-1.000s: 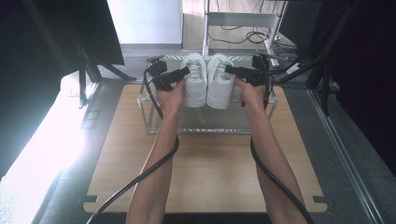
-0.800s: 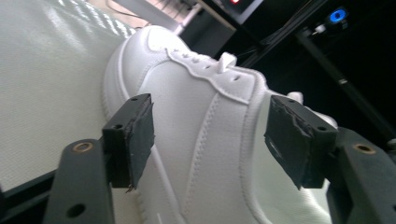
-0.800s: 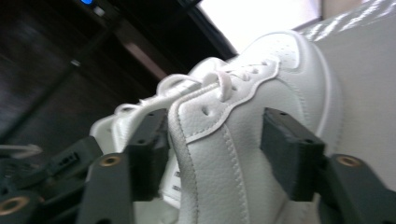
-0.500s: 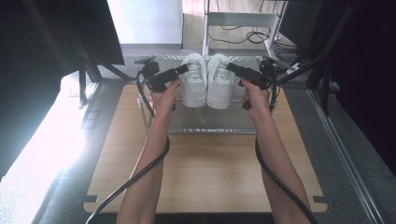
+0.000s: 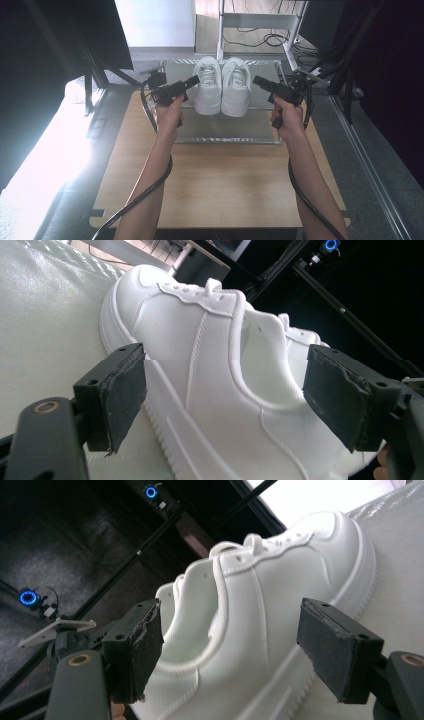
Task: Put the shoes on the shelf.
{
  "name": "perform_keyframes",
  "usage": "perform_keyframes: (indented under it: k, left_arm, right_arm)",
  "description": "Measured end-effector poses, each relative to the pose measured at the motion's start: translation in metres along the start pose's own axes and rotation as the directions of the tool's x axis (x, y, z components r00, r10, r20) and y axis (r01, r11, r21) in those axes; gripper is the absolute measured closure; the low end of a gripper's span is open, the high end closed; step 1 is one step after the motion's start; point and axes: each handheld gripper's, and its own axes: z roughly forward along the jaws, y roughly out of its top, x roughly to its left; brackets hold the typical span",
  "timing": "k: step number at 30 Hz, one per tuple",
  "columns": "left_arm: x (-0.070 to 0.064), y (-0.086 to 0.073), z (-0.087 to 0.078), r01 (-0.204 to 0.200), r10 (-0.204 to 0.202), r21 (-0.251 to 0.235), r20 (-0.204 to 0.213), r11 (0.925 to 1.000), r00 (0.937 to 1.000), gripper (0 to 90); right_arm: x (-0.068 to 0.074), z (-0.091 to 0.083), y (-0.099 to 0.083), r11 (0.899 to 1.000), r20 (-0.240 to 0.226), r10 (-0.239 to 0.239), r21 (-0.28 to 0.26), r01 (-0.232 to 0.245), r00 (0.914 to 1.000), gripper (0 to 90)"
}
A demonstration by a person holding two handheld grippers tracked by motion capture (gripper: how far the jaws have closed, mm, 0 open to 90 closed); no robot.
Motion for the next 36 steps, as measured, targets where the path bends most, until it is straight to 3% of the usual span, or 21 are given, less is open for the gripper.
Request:
perform_keyframes:
  k: [9,15,20,24,33,36]
  left_arm:
    - [0.004,-0.017,-0.027,-0.058,0.058,-0.001,-0.011,0.9983,0.9982,15.3]
    - [0.005,-0.033,-0.045,-0.129,0.13,0.025,-0.028,0.9913,0.9911,14.3]
    - [0.008,-0.052,-0.058,-0.169,0.17,0.05,-0.021,0.9844,0.9852,14.0]
    - [0.011,-0.069,-0.067,-0.211,0.213,0.073,-0.026,0.9748,0.9767,13.9]
    - [0.021,-0.111,-0.082,-0.274,0.28,0.123,-0.04,0.9539,0.9591,13.5]
    - [0.027,-0.126,-0.086,-0.282,0.291,0.141,-0.049,0.949,0.9555,12.6]
  right_arm:
    - [-0.008,-0.022,-0.02,0.999,-0.004,-0.028,0.033,0.028,0.9996,26.0]
    - [-0.003,-0.034,-0.035,0.99,0.026,-0.11,0.089,0.107,0.9936,23.2]
    - [-0.004,-0.043,-0.051,0.983,0.022,-0.135,0.128,0.131,0.9906,22.4]
    - [-0.007,-0.051,-0.065,0.975,0.021,-0.164,0.155,0.159,0.9862,22.3]
    - [-0.019,-0.073,-0.094,0.948,0.06,-0.26,0.206,0.243,0.9636,21.8]
    - [-0.025,-0.08,-0.107,0.934,0.073,-0.295,0.234,0.271,0.9526,21.5]
